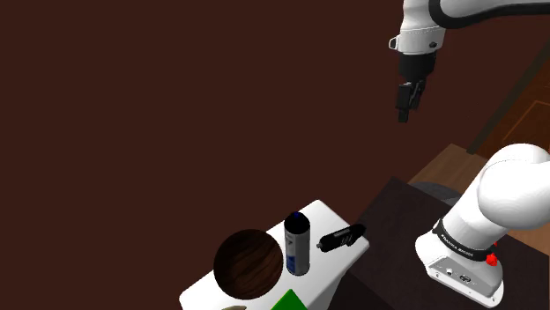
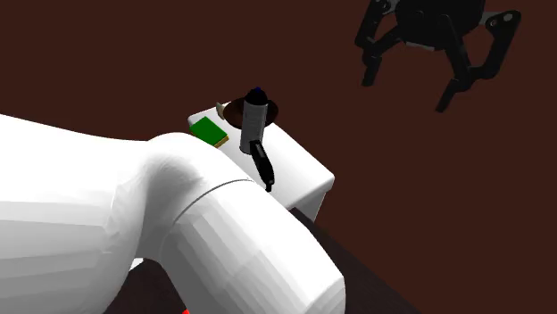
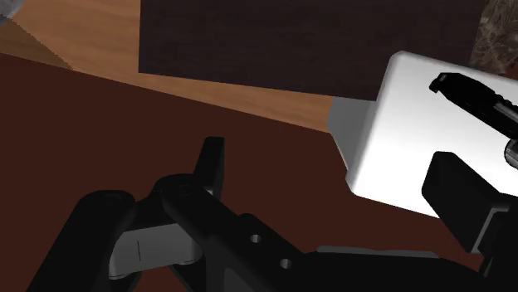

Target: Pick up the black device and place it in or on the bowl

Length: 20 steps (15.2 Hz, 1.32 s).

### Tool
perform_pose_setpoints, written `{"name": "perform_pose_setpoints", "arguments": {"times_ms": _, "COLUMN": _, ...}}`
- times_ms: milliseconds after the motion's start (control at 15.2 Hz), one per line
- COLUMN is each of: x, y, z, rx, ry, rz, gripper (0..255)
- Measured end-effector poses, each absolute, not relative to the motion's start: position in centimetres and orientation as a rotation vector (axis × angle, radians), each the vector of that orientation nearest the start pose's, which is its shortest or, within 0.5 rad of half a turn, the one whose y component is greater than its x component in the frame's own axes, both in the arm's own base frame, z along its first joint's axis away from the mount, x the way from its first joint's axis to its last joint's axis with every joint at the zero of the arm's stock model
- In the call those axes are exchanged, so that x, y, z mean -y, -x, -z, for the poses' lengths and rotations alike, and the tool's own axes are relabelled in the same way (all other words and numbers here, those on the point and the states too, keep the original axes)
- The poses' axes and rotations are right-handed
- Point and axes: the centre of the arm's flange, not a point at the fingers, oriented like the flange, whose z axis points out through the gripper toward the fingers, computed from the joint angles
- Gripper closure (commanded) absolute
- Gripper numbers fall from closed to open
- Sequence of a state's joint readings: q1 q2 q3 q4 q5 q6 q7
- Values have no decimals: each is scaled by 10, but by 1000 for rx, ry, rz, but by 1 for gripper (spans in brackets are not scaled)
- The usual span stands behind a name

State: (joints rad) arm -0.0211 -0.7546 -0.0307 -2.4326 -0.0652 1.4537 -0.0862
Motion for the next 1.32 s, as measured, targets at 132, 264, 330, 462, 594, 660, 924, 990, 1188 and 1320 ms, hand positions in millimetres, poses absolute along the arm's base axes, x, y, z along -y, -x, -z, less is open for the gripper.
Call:
{"name": "perform_pose_setpoints", "arguments": {"times_ms": 132, "x": 20, "y": -297, "z": -532, "rx": 102, "ry": 3150, "rz": -354, "gripper": 0}}
{"name": "perform_pose_setpoints", "arguments": {"times_ms": 264, "x": 3, "y": -301, "z": -517, "rx": 209, "ry": 3148, "rz": -338, "gripper": 0}}
{"name": "perform_pose_setpoints", "arguments": {"times_ms": 330, "x": -5, "y": -302, "z": -508, "rx": 271, "ry": 3145, "rz": -328, "gripper": 0}}
{"name": "perform_pose_setpoints", "arguments": {"times_ms": 462, "x": -25, "y": -305, "z": -492, "rx": 400, "ry": 3135, "rz": -305, "gripper": 0}}
{"name": "perform_pose_setpoints", "arguments": {"times_ms": 594, "x": -46, "y": -305, "z": -476, "rx": 532, "ry": 3119, "rz": -282, "gripper": 0}}
{"name": "perform_pose_setpoints", "arguments": {"times_ms": 660, "x": -59, "y": -303, "z": -466, "rx": 597, "ry": 3108, "rz": -271, "gripper": 0}}
{"name": "perform_pose_setpoints", "arguments": {"times_ms": 924, "x": -92, "y": -298, "z": -432, "rx": 856, "ry": 3054, "rz": -225, "gripper": 0}}
{"name": "perform_pose_setpoints", "arguments": {"times_ms": 990, "x": -104, "y": -296, "z": -424, "rx": 921, "ry": 3037, "rz": -211, "gripper": 0}}
{"name": "perform_pose_setpoints", "arguments": {"times_ms": 1188, "x": -136, "y": -288, "z": -399, "rx": 1111, "ry": 2976, "rz": -172, "gripper": 0}}
{"name": "perform_pose_setpoints", "arguments": {"times_ms": 1320, "x": -155, "y": -280, "z": -382, "rx": 1236, "ry": 2929, "rz": -146, "gripper": 0}}
